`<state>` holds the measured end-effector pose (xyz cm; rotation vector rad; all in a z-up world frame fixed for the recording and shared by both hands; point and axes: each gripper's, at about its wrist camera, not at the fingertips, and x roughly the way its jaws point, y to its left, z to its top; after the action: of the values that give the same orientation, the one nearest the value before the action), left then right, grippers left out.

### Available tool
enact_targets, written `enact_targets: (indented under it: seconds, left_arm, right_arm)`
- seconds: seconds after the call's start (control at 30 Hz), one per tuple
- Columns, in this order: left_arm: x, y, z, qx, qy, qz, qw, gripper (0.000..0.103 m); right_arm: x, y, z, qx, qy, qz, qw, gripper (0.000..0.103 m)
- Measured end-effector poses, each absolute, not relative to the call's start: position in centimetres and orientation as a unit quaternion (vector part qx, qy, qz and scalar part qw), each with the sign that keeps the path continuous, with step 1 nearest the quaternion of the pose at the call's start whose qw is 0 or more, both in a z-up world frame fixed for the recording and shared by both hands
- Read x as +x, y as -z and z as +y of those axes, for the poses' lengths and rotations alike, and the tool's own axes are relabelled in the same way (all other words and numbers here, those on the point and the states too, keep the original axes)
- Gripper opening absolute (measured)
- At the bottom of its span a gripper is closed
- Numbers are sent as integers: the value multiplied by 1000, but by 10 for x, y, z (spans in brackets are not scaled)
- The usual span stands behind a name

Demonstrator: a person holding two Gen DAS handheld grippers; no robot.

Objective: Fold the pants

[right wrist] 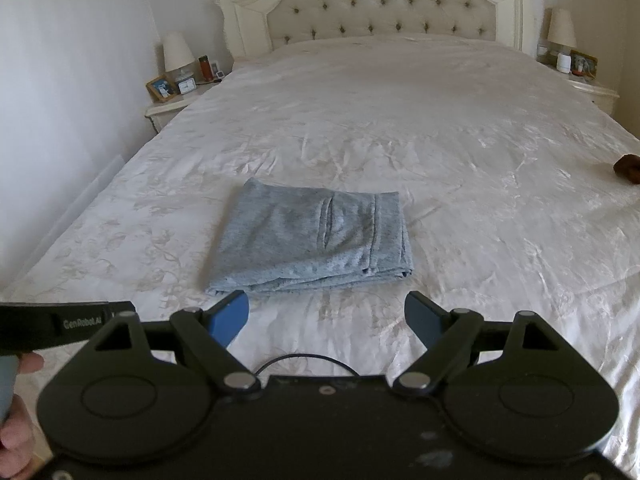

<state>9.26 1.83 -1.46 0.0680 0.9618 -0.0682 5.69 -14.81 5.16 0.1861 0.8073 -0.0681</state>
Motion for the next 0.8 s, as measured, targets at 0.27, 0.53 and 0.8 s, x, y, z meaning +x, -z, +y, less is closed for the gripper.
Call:
enact_targets:
  seconds: [0.27, 0.53, 0.8]
  left_arm:
    - [94, 16, 18, 37, 27, 464, 884, 20]
    - [95, 19, 19, 42, 21, 468, 882, 20]
    - [95, 19, 21, 45, 13, 463, 885, 20]
  right_arm:
    - [57, -51, -148, 94, 32, 393, 914, 89]
    - [57, -49, -147, 97, 29, 397, 912, 89]
    - [58, -47, -146, 99, 28, 399, 911, 89]
